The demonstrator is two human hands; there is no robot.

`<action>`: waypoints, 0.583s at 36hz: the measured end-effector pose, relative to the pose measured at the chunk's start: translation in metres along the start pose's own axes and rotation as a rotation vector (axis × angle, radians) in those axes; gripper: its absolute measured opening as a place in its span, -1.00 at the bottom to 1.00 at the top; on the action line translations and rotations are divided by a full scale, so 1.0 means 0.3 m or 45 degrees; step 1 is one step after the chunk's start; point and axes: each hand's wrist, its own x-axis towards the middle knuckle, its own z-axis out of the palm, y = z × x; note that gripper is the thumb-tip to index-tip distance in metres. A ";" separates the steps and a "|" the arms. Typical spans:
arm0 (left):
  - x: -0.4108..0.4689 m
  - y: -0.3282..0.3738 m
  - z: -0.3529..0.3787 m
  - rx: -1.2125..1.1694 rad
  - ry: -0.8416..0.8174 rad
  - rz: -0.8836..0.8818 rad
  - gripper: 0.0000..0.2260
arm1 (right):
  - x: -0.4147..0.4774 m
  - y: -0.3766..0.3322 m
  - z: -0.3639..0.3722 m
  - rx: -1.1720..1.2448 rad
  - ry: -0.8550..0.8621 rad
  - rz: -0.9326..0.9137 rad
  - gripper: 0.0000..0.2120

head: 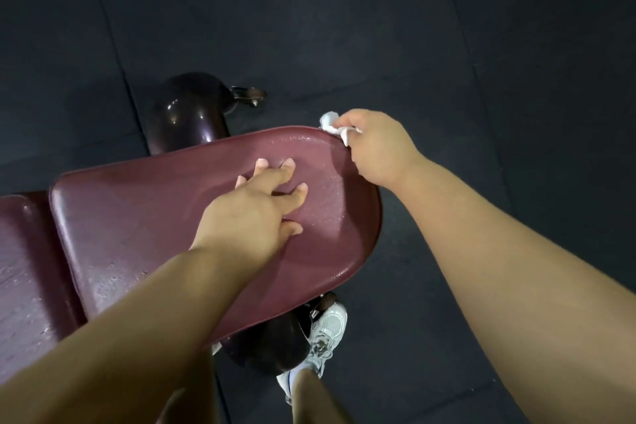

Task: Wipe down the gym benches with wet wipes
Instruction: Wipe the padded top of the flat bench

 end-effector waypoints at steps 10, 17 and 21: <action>-0.043 -0.157 -0.050 -0.196 0.080 0.164 -0.62 | -0.031 -0.056 0.003 -0.323 0.088 0.183 -0.70; -0.138 -0.392 -0.091 -0.193 0.226 -0.112 -0.58 | 0.094 -0.380 0.136 -0.649 -0.237 -0.115 -0.70; -0.179 -0.504 -0.101 -0.196 0.172 -0.024 -0.55 | 0.108 -0.517 0.285 -0.706 -0.390 -0.291 -0.68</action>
